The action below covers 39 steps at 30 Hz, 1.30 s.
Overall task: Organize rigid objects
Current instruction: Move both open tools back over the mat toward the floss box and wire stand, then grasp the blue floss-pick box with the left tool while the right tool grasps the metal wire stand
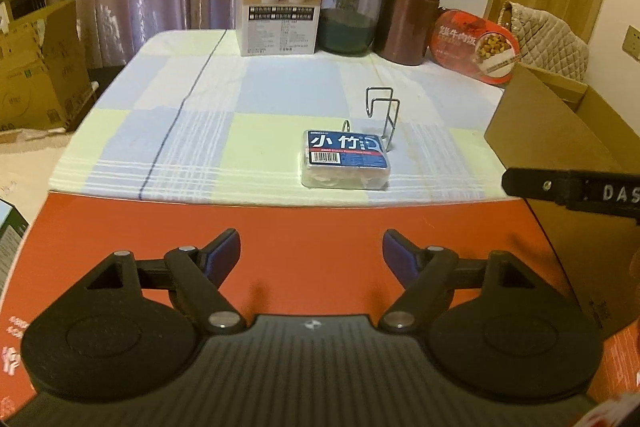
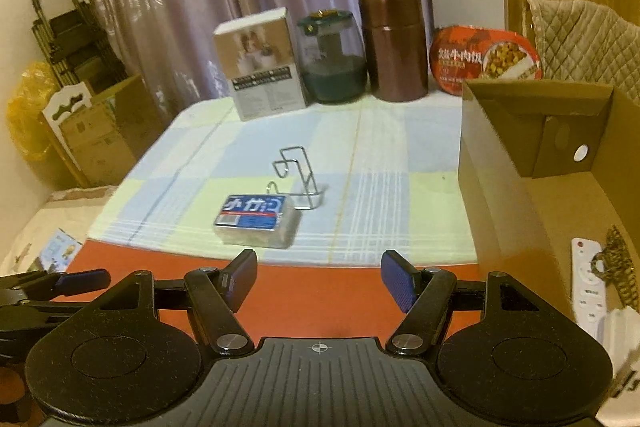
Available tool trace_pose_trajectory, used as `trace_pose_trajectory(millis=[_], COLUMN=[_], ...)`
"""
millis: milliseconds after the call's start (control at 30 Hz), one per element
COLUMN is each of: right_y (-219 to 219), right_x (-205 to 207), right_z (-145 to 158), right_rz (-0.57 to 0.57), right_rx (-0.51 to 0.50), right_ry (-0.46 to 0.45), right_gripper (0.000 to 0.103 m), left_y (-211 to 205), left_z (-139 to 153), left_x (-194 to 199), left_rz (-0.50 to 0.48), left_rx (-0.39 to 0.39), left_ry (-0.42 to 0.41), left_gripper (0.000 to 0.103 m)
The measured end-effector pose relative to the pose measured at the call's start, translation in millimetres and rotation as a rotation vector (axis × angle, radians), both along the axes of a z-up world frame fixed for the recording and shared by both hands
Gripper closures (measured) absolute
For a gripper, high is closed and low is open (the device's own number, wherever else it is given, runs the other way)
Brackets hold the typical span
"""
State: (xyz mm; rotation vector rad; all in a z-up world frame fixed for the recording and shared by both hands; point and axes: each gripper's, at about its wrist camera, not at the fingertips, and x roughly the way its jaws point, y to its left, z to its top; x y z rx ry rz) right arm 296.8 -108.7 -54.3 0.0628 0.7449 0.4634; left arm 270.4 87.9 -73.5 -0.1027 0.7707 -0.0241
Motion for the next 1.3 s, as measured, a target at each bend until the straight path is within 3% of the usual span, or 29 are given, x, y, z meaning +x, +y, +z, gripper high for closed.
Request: trace_pose_trajectory(millis=[400, 700, 800, 900, 1133, 1233, 1300], right_y=[10, 9, 8, 7, 4, 4, 5], right_x=[48, 77, 82, 85, 88, 87, 86], right_z=[-35, -41, -37, -30, -23, -24, -25], right_rz=[-0.001, -0.051, -0.081, -0.106, -0.124, -0.125, -0.119], right_rx=[-0.026, 0.014, 0.044, 0.069, 0.073, 0.062, 0.055], right_ry=[0.045, 0.045, 0.04, 0.024, 0.006, 0.003, 0.003], right_gripper=[0.037, 0.037, 0.026, 0.02, 0.019, 0.019, 0.019], left_y=[2, -10, -16, -20, -33, -34, -32], left_z=[-20, -33, -40, -47, -65, -68, -68], left_x=[52, 85, 96, 106, 122, 124, 123], left_rz=[-0.029, -0.075, -0.088, -0.089, -0.088, -0.081, -0.079], left_rx=[-0.002, -0.004, 0.015, 0.005, 0.051, 0.057, 0.063], left_ry=[0.005, -0.045, -0.052, -0.046, -0.041, -0.044, -0.043], left_gripper=[0.017, 0.007, 0.005, 0.005, 0.006, 0.018, 0.018])
